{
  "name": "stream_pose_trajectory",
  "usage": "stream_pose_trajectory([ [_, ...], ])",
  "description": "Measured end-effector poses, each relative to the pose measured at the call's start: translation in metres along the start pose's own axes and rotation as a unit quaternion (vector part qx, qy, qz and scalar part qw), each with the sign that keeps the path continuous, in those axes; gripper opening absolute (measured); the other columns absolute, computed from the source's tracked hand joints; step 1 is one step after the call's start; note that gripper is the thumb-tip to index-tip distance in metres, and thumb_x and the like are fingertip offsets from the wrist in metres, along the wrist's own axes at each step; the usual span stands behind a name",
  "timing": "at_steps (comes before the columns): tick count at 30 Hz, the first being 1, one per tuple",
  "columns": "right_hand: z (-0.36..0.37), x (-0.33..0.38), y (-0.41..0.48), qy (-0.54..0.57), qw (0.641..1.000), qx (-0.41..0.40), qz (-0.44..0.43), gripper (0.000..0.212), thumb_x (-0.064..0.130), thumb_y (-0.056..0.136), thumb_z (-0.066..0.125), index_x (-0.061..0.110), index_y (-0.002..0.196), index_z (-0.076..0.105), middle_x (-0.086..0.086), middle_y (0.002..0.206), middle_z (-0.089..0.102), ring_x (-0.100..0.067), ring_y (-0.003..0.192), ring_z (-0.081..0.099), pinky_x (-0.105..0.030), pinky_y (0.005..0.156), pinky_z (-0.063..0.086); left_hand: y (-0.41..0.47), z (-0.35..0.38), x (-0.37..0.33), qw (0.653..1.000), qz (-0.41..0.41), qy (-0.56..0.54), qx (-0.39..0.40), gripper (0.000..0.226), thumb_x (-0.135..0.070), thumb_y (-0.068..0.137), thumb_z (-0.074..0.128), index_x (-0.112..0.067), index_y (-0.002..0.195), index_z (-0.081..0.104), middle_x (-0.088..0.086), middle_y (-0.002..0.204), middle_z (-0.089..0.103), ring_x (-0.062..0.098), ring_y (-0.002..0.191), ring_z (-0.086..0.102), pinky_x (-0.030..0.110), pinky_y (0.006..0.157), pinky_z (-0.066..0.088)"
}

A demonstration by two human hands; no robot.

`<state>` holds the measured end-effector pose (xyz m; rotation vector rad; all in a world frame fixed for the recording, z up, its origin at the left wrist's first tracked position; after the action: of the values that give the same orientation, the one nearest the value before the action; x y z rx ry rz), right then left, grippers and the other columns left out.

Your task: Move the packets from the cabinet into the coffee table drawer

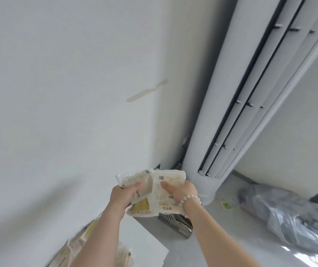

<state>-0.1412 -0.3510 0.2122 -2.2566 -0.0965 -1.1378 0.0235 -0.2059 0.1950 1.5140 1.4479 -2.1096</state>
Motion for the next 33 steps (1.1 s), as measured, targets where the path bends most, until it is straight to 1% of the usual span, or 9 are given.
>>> stream_pose_trajectory([
  [4,-0.075,-0.041,-0.012,0.082,0.993,-0.073,0.041,0.029,0.045,0.073,0.075,0.023,0.090,0.065,0.003,0.091,0.069,-0.016,0.088,0.067,-0.032,0.081,0.056,-0.014,0.081,-0.005,0.995,0.004,0.029,0.093,0.011,-0.011,0.080,0.073,-0.008,0.087,0.064,0.007,0.077,0.066,0.020,0.064,0.063,0.020,0.045,0.050],
  [6,-0.107,-0.063,-0.023,0.123,0.985,-0.109,0.057,0.026,0.042,0.073,0.077,0.025,0.087,0.064,0.004,0.090,0.068,-0.016,0.087,0.067,-0.030,0.080,0.057,-0.024,0.118,-0.003,0.990,0.007,0.043,0.130,0.010,-0.009,0.082,0.072,-0.009,0.084,0.063,0.007,0.077,0.066,0.020,0.065,0.063,0.019,0.040,0.049],
  [10,-0.166,-0.104,-0.049,0.185,0.964,-0.174,0.080,0.033,0.039,0.072,0.079,0.021,0.098,0.068,0.003,0.096,0.071,-0.015,0.088,0.067,-0.029,0.079,0.056,-0.052,0.192,0.010,0.973,0.005,0.094,0.212,0.020,-0.010,0.079,0.075,-0.004,0.096,0.066,0.015,0.092,0.071,0.029,0.078,0.068,0.042,0.073,0.057],
  [12,-0.197,-0.125,-0.067,0.210,0.952,-0.204,0.086,0.033,0.038,0.073,0.078,0.021,0.099,0.068,0.003,0.097,0.070,-0.015,0.089,0.067,-0.030,0.081,0.056,-0.074,0.228,0.017,0.961,0.009,0.122,0.248,0.014,-0.012,0.080,0.074,-0.007,0.091,0.066,0.015,0.096,0.071,0.029,0.078,0.068,0.044,0.080,0.054],
  [19,-0.300,-0.213,-0.144,0.259,0.913,-0.301,0.091,0.031,0.041,0.066,0.081,0.026,0.091,0.071,0.005,0.093,0.072,-0.015,0.088,0.068,-0.035,0.084,0.057,-0.173,0.337,0.062,0.921,0.029,0.155,0.357,0.006,-0.008,0.085,0.067,-0.007,0.091,0.064,0.010,0.086,0.070,0.019,0.063,0.069,0.027,0.043,0.053],
  [21,-0.326,-0.243,-0.170,0.276,0.901,-0.320,0.094,0.025,0.042,0.064,0.083,0.028,0.080,0.069,0.005,0.091,0.072,-0.016,0.088,0.069,-0.036,0.084,0.057,-0.208,0.362,0.081,0.910,0.027,0.156,0.383,0.006,-0.006,0.086,0.066,-0.005,0.091,0.065,0.011,0.087,0.071,0.018,0.060,0.070,0.027,0.043,0.053],
  [26,-0.363,-0.330,-0.261,0.317,0.863,-0.371,0.128,0.028,0.043,0.059,0.085,0.028,0.073,0.065,0.002,0.092,0.072,-0.019,0.090,0.069,-0.039,0.084,0.057,-0.297,0.415,0.149,0.880,0.019,0.202,0.430,0.019,-0.008,0.082,0.071,0.000,0.099,0.066,0.014,0.091,0.072,0.025,0.074,0.069,0.040,0.068,0.059],
  [29,-0.384,-0.388,-0.331,0.335,0.834,-0.408,0.159,0.042,0.043,0.060,0.085,0.020,0.092,0.068,-0.002,0.094,0.071,-0.021,0.088,0.069,-0.038,0.081,0.058,-0.359,0.445,0.203,0.847,0.018,0.253,0.468,0.015,-0.010,0.079,0.075,-0.001,0.089,0.068,0.015,0.084,0.073,0.026,0.069,0.070,0.050,0.085,0.052],
  [33,-0.421,-0.454,-0.430,0.348,0.787,-0.476,0.181,0.056,0.045,0.060,0.084,0.013,0.103,0.069,-0.005,0.097,0.071,-0.021,0.087,0.069,-0.036,0.079,0.059,-0.447,0.484,0.273,0.793,0.022,0.306,0.527,0.021,-0.013,0.075,0.078,-0.002,0.089,0.068,0.023,0.101,0.069,0.039,0.096,0.065,0.058,0.096,0.045],
])
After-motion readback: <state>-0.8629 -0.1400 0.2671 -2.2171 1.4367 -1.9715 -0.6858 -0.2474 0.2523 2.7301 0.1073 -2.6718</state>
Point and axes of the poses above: each hand's wrist, its own y-axis towards the middle knuckle, its own z-axis out of the palm, x = y × z, the point moved 10 cm from there along y, towards the middle knuckle
